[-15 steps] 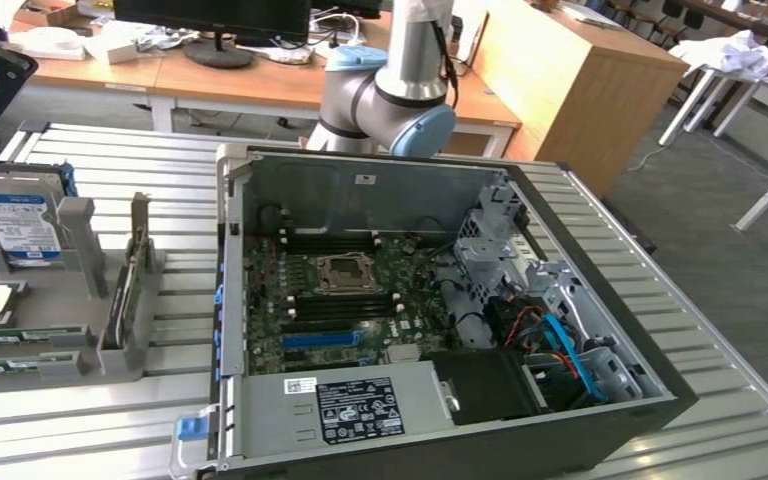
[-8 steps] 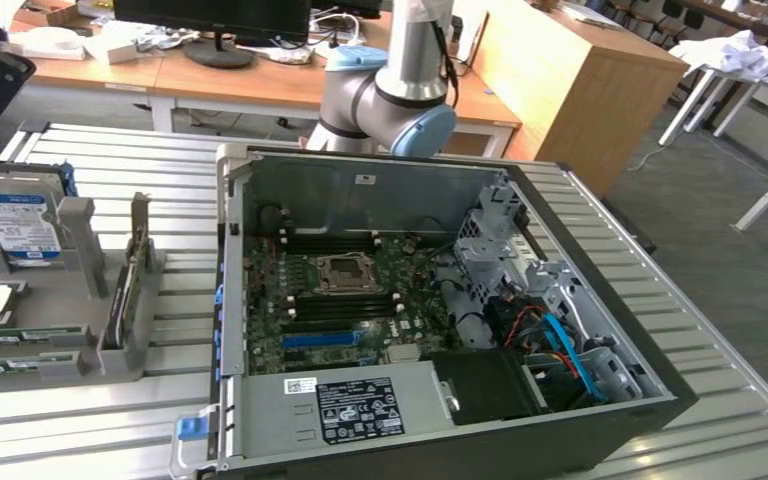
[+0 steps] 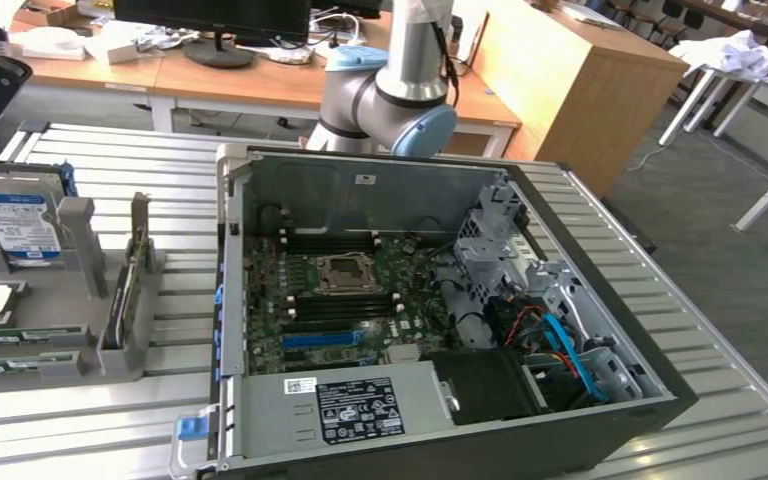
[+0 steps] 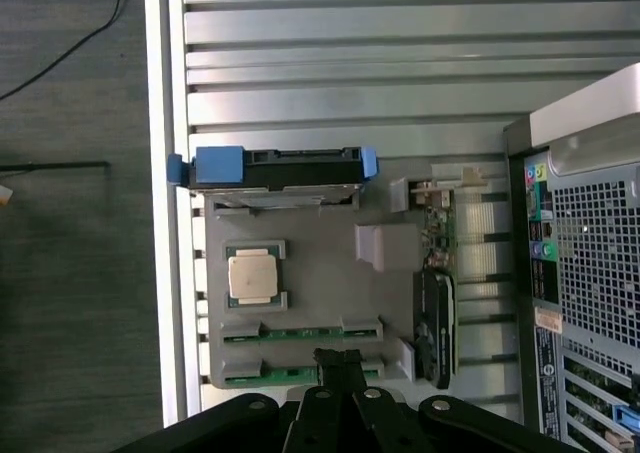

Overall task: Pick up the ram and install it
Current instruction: 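Reach for the ram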

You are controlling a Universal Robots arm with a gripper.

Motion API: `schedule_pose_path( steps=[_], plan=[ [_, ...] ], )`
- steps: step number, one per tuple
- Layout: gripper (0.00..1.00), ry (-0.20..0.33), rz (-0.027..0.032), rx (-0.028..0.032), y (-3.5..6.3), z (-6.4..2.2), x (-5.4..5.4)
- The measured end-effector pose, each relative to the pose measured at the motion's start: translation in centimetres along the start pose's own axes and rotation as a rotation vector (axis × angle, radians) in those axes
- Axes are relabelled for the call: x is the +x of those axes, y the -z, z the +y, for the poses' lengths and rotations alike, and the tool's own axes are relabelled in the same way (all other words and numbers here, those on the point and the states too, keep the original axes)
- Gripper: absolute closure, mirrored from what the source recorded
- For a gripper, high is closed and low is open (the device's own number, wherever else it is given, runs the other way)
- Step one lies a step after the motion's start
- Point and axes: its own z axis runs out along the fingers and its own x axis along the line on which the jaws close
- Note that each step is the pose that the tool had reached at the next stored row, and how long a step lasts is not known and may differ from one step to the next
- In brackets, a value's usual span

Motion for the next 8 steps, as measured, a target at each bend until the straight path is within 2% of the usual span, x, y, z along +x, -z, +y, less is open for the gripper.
schedule_pose_path(
  steps=[8],
  plan=[
    [0.89, 0.000, 0.0000, 0.0001, 0.03, -0.56, -0.03]
  ],
)
